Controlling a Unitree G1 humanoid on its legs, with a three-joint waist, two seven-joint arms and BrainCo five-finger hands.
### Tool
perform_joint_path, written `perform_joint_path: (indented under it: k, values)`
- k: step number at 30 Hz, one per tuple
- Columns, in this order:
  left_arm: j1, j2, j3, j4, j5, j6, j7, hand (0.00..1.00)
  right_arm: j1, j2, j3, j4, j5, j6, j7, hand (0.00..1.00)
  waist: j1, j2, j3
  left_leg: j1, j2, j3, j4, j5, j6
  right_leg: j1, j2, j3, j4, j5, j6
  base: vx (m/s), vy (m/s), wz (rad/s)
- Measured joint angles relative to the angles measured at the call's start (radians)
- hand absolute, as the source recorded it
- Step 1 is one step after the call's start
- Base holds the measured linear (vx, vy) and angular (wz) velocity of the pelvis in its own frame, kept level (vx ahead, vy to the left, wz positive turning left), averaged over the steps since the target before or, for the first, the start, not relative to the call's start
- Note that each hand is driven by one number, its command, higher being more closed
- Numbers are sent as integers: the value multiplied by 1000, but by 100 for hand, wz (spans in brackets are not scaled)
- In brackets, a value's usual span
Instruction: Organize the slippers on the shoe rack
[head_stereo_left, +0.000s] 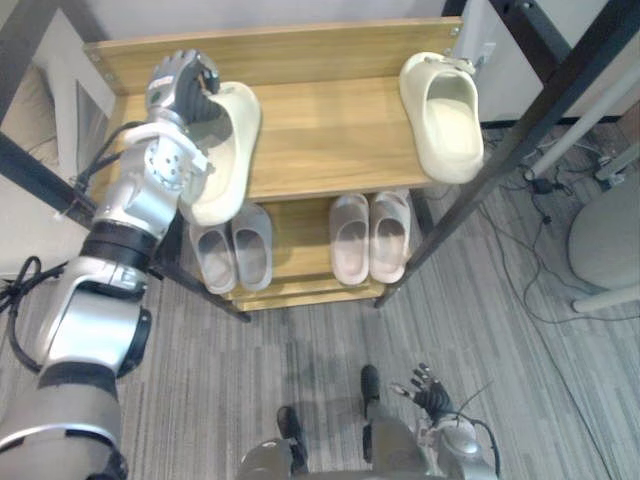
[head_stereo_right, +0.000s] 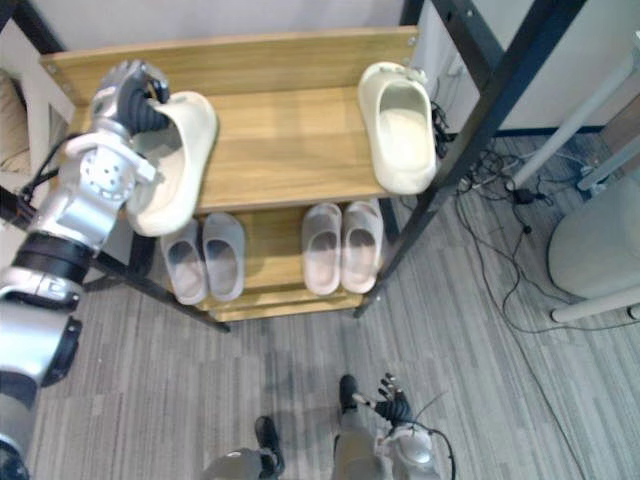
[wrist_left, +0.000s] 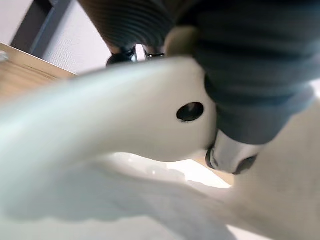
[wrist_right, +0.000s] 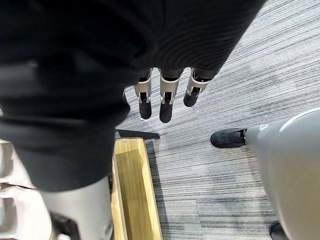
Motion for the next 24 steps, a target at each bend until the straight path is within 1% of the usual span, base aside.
perform_joint_path:
  k: [4,7,11,13,16,18,20,22,24]
  values:
    - [9,-47,-1,-44,-9,0,18,100,7,1,0,0,-2,0,0,0,-6,0,0,1,-2,-1,0,0,0,1,-1,-1,0,0,0,0,0,0]
    - [9,-76,-1,-58,-9,3,19,100,11,1,0,0,-2,0,0,0,-14,1,-1,2,-7,-1,0,0,0,2,-2,-1,0,0,0,0,0,0]
    - [8,-101,-1,-64,-9,13,25,100,14,3,0,0,-2,1,0,0,-25,4,-2,2,-8,1,0,0,0,0,-3,2,0,0,0,0,0,0]
    - [5,-105,-1,-65,-9,15,40,100,14,4,0,-1,-2,1,0,0,-27,5,-3,-4,-8,5,0,0,1,-8,-3,7,0,0,0,-9,-9,-6]
    - [-21,-112,-1,-65,-9,32,45,100,20,7,0,-4,-2,2,-1,0,-31,6,-3,-15,-8,12,0,-1,1,-23,-4,14,0,0,0,0,-5,-6]
    - [-40,-117,-1,-64,-8,35,51,100,20,9,0,-6,-2,2,-1,0,-32,7,-4,-27,-10,19,1,-2,3,-41,-4,23,0,2,2,14,-3,-11]
    - [-54,-123,-1,-61,-8,39,58,100,19,10,0,-7,-2,3,-1,0,-41,7,-3,-33,-11,23,1,-3,5,-49,-5,30,0,4,4,24,1,-10]
    - [-72,-129,-1,-57,-8,40,64,100,21,18,-1,-15,-2,3,-5,0,-49,7,-3,-38,-13,30,6,-12,5,-57,-4,39,0,4,3,30,12,-12]
    - [-95,-138,0,-56,-8,46,78,100,23,30,0,-45,-2,3,-11,0,-49,8,-4,-68,-8,50,48,-36,10,-80,-2,60,0,11,5,19,21,-26]
